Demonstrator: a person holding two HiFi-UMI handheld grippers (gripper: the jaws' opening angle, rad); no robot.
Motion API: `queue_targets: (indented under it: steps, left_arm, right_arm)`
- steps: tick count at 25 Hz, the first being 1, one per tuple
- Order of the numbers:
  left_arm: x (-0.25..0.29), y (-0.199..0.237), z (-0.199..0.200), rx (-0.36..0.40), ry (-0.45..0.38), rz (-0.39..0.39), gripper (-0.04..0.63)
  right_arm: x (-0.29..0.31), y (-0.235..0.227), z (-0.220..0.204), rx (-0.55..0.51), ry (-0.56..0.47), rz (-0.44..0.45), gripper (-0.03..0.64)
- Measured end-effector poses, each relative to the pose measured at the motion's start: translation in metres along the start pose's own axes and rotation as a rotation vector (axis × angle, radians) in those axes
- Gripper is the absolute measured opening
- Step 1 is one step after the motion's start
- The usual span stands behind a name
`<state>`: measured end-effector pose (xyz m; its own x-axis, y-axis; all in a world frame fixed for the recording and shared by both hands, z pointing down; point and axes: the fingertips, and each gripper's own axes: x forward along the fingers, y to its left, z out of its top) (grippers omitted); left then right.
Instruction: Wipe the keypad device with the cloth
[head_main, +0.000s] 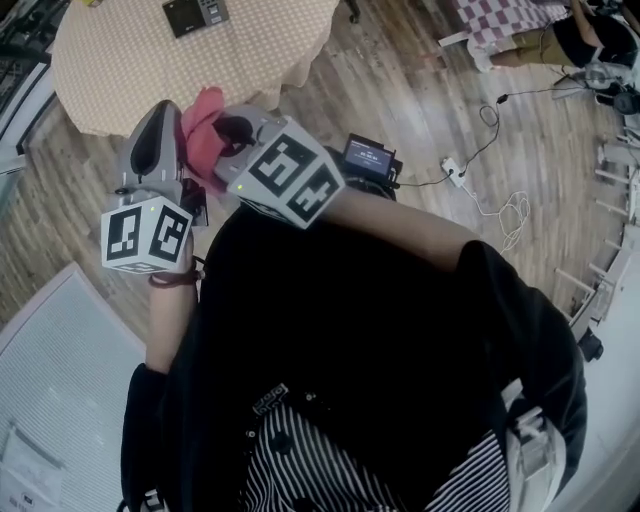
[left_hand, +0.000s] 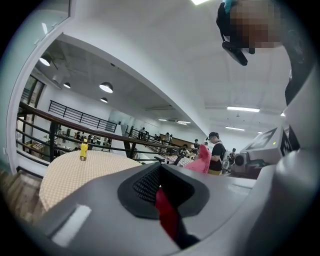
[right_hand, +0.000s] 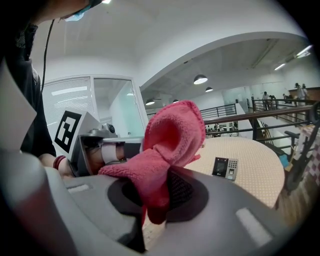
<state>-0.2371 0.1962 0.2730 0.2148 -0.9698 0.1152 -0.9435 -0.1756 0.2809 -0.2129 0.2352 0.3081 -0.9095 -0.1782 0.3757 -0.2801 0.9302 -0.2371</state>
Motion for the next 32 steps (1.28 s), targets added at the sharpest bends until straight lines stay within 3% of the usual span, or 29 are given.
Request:
queue_targets:
  steps: [7,14,20,32]
  left_arm:
    - [-0.010,0.037,0.005,-0.019,-0.018,0.077,0.003]
    - [0.014,0.052,0.018,-0.009,-0.014,0.116,0.003]
    - [0.060,0.064,0.022,-0.022,-0.005,0.118,0.003]
    - [0.154,0.083,0.059,0.041,0.036,0.157,0.003]
  right_arm:
    - [0.034,0.007,0.007,-0.029,0.019,0.065,0.064]
    - [0.047,-0.014,0.025,-0.031,0.014,0.112,0.064]
    - [0.061,-0.061,0.034,-0.015,0.021,0.124,0.064]
    - [0.083,-0.146,0.086,0.004,0.011,0.190,0.064]
